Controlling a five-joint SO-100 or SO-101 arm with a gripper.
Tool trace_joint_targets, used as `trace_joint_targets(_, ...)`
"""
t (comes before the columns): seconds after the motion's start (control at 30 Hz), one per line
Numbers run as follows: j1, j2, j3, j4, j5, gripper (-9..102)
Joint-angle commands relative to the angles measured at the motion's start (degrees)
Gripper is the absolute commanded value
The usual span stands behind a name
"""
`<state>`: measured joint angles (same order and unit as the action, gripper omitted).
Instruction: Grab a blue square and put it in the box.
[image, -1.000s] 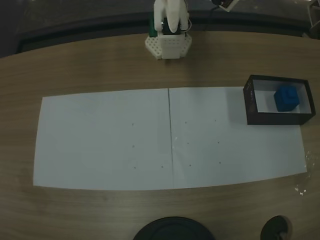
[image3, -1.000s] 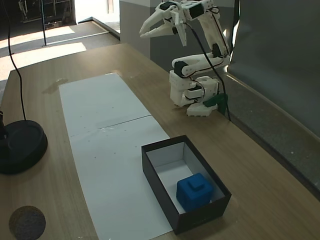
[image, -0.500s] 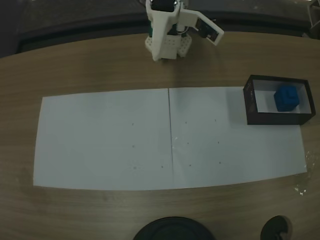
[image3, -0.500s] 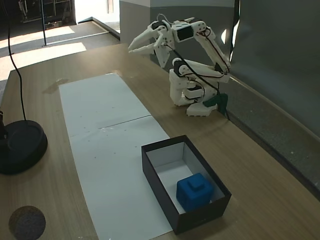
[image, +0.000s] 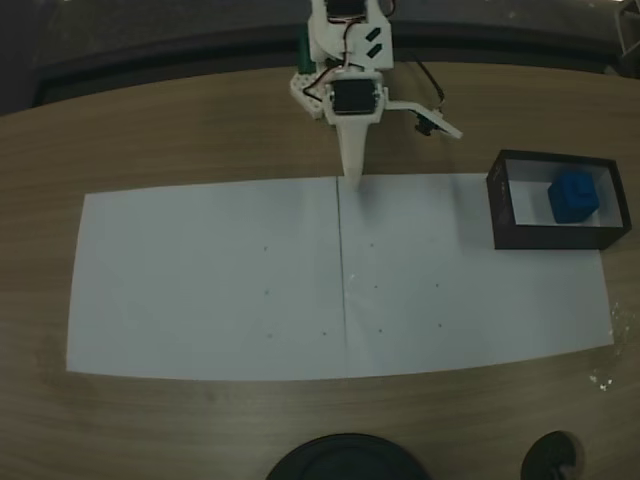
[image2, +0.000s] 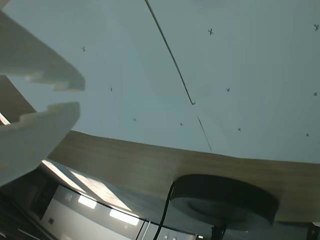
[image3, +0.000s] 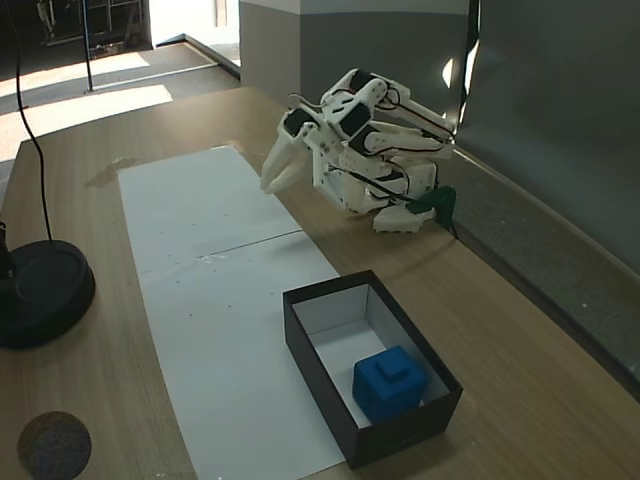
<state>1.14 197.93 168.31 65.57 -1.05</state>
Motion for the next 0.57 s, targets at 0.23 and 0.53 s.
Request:
trace_joint_targets(0.23, -0.09, 1.14, 3.60, 8.61, 0.18, 0)
trace_joint_targets(0.53, -0.18, 1.14, 3.60, 8.61, 0.26, 0)
